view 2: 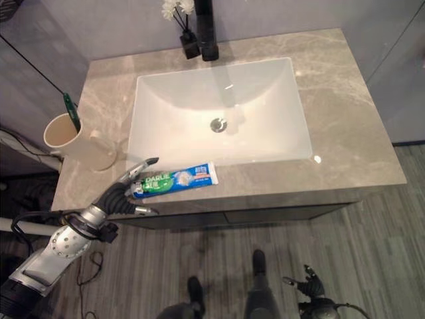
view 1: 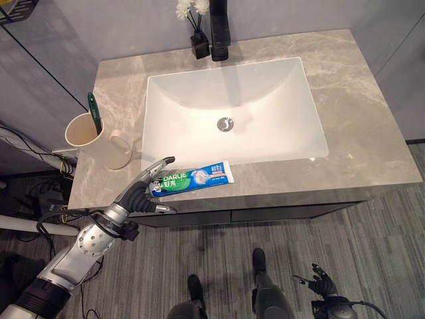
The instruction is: Put brush and paste in cup on sink, flatten towel.
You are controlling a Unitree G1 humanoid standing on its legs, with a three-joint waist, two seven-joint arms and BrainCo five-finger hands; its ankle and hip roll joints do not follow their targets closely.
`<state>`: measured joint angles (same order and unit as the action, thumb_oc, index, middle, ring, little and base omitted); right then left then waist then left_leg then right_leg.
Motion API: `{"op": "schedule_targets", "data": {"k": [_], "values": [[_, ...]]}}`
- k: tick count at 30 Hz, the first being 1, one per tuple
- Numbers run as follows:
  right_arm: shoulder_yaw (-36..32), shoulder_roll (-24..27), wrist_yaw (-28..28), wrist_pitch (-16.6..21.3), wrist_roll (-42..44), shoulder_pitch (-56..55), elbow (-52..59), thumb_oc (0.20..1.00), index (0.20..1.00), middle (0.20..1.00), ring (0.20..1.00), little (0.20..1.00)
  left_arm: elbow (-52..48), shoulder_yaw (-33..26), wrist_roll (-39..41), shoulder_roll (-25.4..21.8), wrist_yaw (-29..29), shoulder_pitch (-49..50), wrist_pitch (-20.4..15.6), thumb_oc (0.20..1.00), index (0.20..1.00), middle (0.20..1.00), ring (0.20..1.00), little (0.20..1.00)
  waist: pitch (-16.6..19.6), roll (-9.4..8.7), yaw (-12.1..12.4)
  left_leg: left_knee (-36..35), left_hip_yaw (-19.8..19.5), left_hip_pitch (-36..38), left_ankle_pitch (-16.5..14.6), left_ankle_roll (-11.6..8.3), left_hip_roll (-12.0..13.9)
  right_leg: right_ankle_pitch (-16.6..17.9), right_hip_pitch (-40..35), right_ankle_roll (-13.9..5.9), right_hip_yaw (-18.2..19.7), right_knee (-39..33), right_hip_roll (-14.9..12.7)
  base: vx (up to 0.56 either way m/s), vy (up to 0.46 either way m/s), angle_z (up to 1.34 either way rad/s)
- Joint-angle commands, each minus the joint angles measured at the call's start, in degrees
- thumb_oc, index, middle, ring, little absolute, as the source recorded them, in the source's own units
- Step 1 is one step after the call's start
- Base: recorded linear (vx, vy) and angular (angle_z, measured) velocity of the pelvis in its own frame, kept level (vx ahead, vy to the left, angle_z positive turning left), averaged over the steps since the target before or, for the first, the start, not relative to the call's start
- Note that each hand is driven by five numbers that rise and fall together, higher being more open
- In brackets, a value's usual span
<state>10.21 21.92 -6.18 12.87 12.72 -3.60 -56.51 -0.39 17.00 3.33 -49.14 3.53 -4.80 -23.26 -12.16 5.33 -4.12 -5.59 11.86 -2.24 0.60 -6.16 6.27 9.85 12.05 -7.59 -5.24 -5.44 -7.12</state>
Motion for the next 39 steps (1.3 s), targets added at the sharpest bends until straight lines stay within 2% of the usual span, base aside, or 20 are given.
{"op": "schedule_targets", "data": {"k": [1, 5, 17, 19, 22, 23, 29, 30, 31, 34, 35, 37, 39], "values": [[-1.1, -0.2, -0.6, 2.2, 2.0, 1.7, 1.9, 1.0, 1.0, 1.0, 1.0, 1.0, 2.5, -0.5, -0.9, 2.3, 1.2, -4.7, -0.3, 1.0, 1.0, 1.0, 1.0, 1.0, -1.7, 0.46, -1.0, 0.6, -3.6, 2.0, 0.0, 0.16, -0.2, -4.2, -2.6, -2.24, 2.2, 3.4, -1.0, 0.0, 0.0, 0.0], [-1.0, -0.4, -0.7, 2.1, 2.0, 1.5, 2.4, 1.0, 1.0, 1.0, 1.0, 1.0, 3.1, -2.3, 2.4, 4.7, 1.3, -4.5, 0.5, 1.0, 1.0, 1.0, 1.0, 1.0, -2.1, 0.54, -1.0, 0.6, -3.4, 1.6, 0.2, 0.03, 0.0, -4.2, -2.2, -2.12, 2.3, 3.5, -0.8, 0.0, 0.0, 0.0], [-1.6, -0.1, -1.1, 2.5, 2.1, 1.4, 4.4, 1.0, 1.0, 1.0, 1.0, 1.0, 3.7, -2.5, -1.9, 5.4, 3.1, -5.5, 1.6, 1.0, 1.0, 1.0, 1.0, 1.0, -2.8, 1.18, -1.4, 0.6, -3.3, 1.1, 0.5, -0.24, 0.4, -5.0, -0.7, -1.74, 2.7, 4.8, -0.2, 0.0, 0.0, 0.0], [-2.0, 0.1, -1.2, 2.7, 2.2, 0.9, 4.8, 1.0, 1.0, 1.0, 1.0, 1.0, 3.7, -2.2, -4.2, 4.8, 3.3, -5.8, 1.7, 0.871, 0.871, 0.871, 0.871, 0.871, -3.0, 1.52, -1.5, 0.6, -3.4, 1.1, 0.6, -0.29, 0.6, -5.3, -0.4, -1.59, 2.7, 5.5, -0.1, 0.01, -0.014, -0.04], [-2.2, 0.2, -1.2, 2.8, 2.2, 0.9, 5.2, 1.0, 1.0, 1.0, 1.0, 1.0, 3.2, -1.7, -7.2, 3.6, 3.1, -6.4, 1.6, 0.746, 0.746, 0.746, 0.746, 0.746, -3.1, 1.76, -1.5, 0.6, -3.5, 1.1, 0.6, -0.32, 0.6, -5.6, -0.3, -1.56, 2.6, 5.8, -0.1, 0.0, 0.0, 0.0], [-2.3, 0.4, -1.3, 2.9, 2.0, 0.7, 5.3, 1.0, 1.0, 1.0, 1.0, 1.0, 2.9, -1.2, -9.8, 2.3, 2.9, -6.6, 1.4, 0.602, 0.602, 0.602, 0.602, 0.602, -3.1, 2.08, -1.5, 0.6, -3.6, 1.1, 0.6, -0.37, 0.6, -5.7, -0.4, -1.53, 2.5, 5.8, -0.1, 0.0, 0.0, 0.0], [-2.7, 0.8, -1.6, 3.3, 1.7, 0.6, 5.2, 1.0, 1.0, 1.0, 1.0, 1.0, 2.6, 0.9, -16.1, -1.7, 2.4, -7.7, 0.8, 0.517, 0.517, 0.517, 0.517, 0.517, -2.9, 2.63, -1.6, 0.6, -3.6, 1.4, 0.5, -0.47, 0.6, -6.0, -0.8, -1.56, 2.3, 5.7, 0.0, 0.0, 0.0, 0.0], [-2.8, 0.8, -1.7, 3.4, 1.7, 0.6, 4.8, 1.0, 1.0, 1.0, 1.0, 1.0, 2.8, 1.9, -18.3, -2.7, 2.5, -8.4, 0.7, 0.438, 0.438, 0.438, 0.438, 0.438, -2.8, 2.79, -1.6, 0.6, -3.6, 1.5, 0.5, -0.52, 0.6, -6.0, -1.0, -1.55, 2.3, 5.6, 0.0, 0.0, 0.0, 0.0], [-3.0, 0.9, -1.8, 3.3, 1.7, 0.6, 3.9, 1.0, 1.0, 1.0, 1.0, 1.0, 2.6, 2.5, -20.0, -3.8, 2.4, -8.9, 0.5, 0.398, 0.398, 0.398, 0.398, 0.398, -2.7, 2.96, -1.7, 0.6, -3.6, 1.7, 0.5, -0.54, 0.6, -6.1, -1.3, -1.57, 2.2, 5.5, 0.0, 0.0, 0.0, 0.0], [-3.1, 0.7, -1.9, 3.4, 1.4, 0.5, 2.5, 1.0, 1.0, 1.0, 1.0, 1.0, 3.0, 3.3, -21.9, -4.5, 2.7, -9.5, 0.1, 0.329, 0.329, 0.329, 0.329, 0.329, -2.6, 3.04, -1.8, 0.6, -3.7, 1.9, 0.5, -0.59, 0.6, -6.1, -1.7, -1.58, 2.0, 5.4, 0.0, 0.0, 0.0, 0.0], [-3.4, 0.6, -2.0, 3.1, 1.3, 0.4, 0.6, 1.0, 1.0, 1.0, 1.0, 1.0, 2.6, 3.8, -22.9, -5.0, 2.7, -10.2, 0.1, 0.278, 0.278, 0.278, 0.278, 0.278, -2.2, 3.06, -1.9, 0.6, -3.8, 2.2, 0.4, -0.66, 0.6, -6.2, -2.2, -1.59, 1.8, 5.4, 0.0, 0.0, 0.0, 0.0], [-3.8, 0.3, -2.1, 3.0, 1.8, 0.4, -1.1, 1.0, 1.0, 1.0, 1.0, 1.0, 2.9, 4.0, -23.2, -4.8, 2.9, -10.2, 0.0, 0.275, 0.275, 0.275, 0.275, 0.275, -2.0, 2.96, -1.9, 0.6, -3.8, 2.3, 0.4, -0.69, 0.7, -6.2, -2.5, -1.57, 1.7, 5.3, 0.1, 0.0, 0.0, 0.0], [-5.9, -0.3, -2.5, 2.7, 4.2, 0.7, -4.6, 1.0, 1.0, 1.0, 1.0, 1.0, 2.8, 4.0, -23.8, -4.7, 3.5, -10.7, 0.0, 0.235, 0.235, 0.235, 0.235, 0.235, -1.2, 2.71, -2.0, 0.6, -4.0, 2.9, 0.3, -0.73, 0.8, -6.3, -3.4, -1.53, 1.4, 5.1, 0.1, 0.0, 0.0, 0.0]]}}
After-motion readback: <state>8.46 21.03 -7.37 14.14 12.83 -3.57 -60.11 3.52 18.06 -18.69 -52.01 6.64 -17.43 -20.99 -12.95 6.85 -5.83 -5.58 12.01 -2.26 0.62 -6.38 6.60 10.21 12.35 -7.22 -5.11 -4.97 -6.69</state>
